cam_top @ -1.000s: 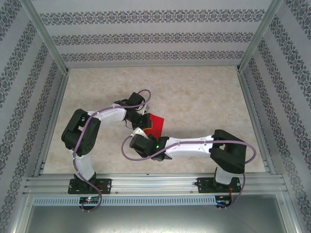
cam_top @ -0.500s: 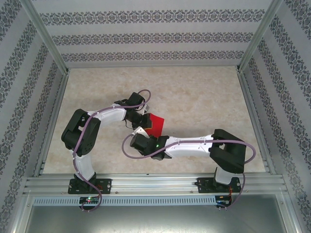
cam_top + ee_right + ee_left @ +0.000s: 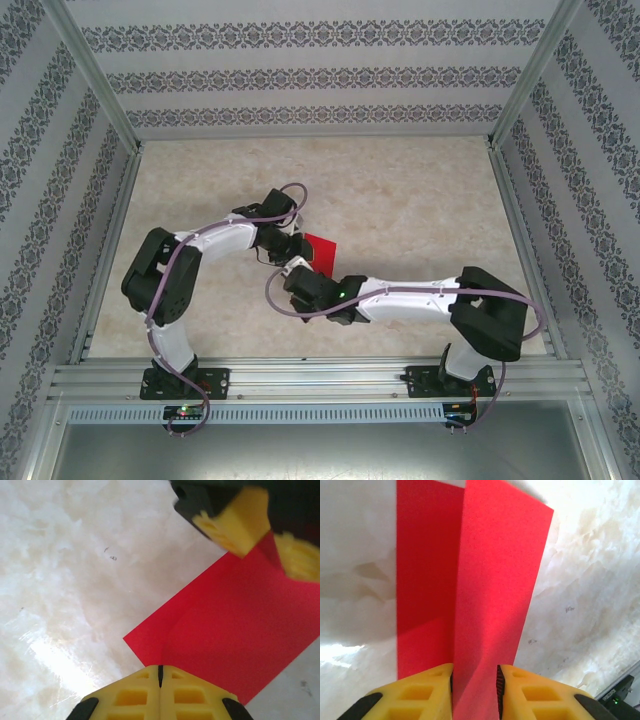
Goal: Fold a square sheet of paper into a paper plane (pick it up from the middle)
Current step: Fold the triangle a second time at the center of the table.
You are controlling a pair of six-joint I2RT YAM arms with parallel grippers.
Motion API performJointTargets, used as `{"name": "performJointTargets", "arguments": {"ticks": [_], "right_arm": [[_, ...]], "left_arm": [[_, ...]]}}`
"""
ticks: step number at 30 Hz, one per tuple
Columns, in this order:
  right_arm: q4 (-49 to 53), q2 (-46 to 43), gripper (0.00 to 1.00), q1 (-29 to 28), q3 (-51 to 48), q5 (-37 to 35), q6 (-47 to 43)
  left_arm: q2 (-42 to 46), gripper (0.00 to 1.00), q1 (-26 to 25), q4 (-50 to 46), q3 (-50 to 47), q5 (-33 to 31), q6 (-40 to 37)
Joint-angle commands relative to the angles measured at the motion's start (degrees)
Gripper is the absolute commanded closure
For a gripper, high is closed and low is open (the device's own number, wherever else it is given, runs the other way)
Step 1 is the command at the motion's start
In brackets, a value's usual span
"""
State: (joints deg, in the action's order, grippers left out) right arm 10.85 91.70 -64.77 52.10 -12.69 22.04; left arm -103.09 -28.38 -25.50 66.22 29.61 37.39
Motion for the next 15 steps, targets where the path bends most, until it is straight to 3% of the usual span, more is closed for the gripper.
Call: {"name": "performJointTargets", "arguments": {"ticks": [1, 6, 12, 15], "right_arm": [[-7.9, -3.2, 1.00, 2.6, -4.0, 8.8, 2.7], [-17.6, -5.7, 1.00, 7.2, -10.0, 19.9, 6.0], [-24.9, -4.7, 0.99, 13.3, -13.7, 31.7, 9.2], [-27.8, -4.4, 0.99, 15.8, -15.4, 34.3, 10.8]], "left_arm": [[5.5, 0.58, 0.5, -4.5, -1.8, -9.0, 3.0], [11.5, 0.56, 1.3, -4.4, -6.8, -14.7, 7.0], [18.7, 0.73, 1.3, 0.3, -15.3, -12.7, 9.8], [21.2, 0.77, 1.1, 2.4, -18.7, -11.0, 10.6]]}}
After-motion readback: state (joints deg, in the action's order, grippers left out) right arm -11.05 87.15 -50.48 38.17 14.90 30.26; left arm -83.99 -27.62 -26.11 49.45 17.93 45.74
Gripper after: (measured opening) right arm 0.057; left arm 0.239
